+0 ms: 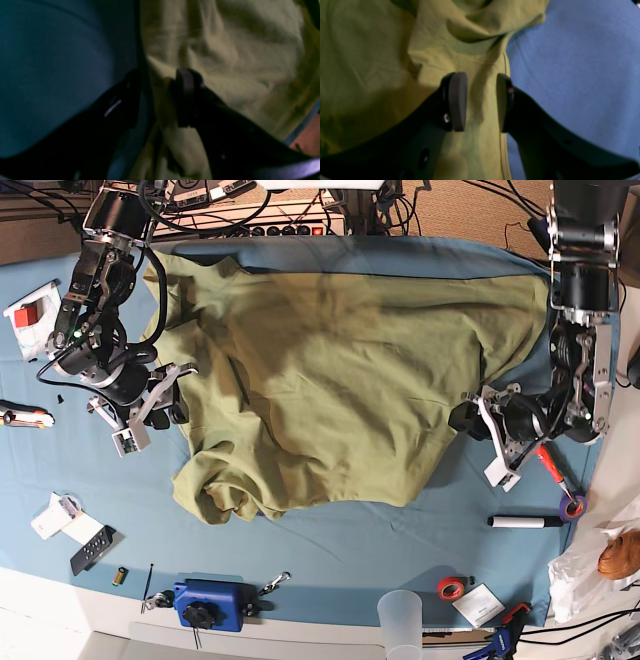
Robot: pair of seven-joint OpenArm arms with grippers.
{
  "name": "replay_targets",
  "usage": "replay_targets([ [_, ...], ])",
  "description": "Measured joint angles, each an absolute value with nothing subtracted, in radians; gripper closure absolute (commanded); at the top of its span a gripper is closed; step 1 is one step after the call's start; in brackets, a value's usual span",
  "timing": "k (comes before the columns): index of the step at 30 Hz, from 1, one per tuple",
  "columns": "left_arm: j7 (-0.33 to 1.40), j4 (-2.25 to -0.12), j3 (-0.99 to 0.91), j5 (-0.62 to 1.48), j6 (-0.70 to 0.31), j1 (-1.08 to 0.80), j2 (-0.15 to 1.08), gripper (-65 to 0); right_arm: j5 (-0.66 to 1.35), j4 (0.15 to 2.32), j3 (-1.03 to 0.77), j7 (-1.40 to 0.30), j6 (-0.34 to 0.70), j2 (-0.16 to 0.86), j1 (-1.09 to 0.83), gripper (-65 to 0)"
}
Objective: Layout the t-shirt on the table in an organized manner, then fold the t-shirt properly
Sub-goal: 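Grasp the shirt hem with both grippers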
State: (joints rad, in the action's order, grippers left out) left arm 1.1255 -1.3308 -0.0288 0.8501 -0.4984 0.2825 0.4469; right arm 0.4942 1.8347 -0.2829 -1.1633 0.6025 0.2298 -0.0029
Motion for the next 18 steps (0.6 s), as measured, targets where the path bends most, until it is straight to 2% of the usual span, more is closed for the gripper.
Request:
replay_targets([
  [7,1.205,-1.234,-0.029,0.993,-0.560,0.330,0.427,-22.8,0.494,1.835,-0.283,-1.166,0.603,0.230,-0.002,-20.2],
  [13,1.249,-1.228,-0.028,0.968,-0.560,0.328,0.365,-11.2,0.494,1.834,-0.283,-1.167,0.603,0.230,-0.003,-20.1],
  [16,1.231,-1.228,-0.028,0.955,-0.525,0.328,0.361,-1.7,0.494,1.835,-0.283,-1.167,0.603,0.229,-0.002,-20.2],
  [18,1.229,-1.228,-0.028,0.954,-0.517,0.330,0.362,0.0,0.494,1.835,-0.283,-1.167,0.603,0.230,-0.003,-20.2],
])
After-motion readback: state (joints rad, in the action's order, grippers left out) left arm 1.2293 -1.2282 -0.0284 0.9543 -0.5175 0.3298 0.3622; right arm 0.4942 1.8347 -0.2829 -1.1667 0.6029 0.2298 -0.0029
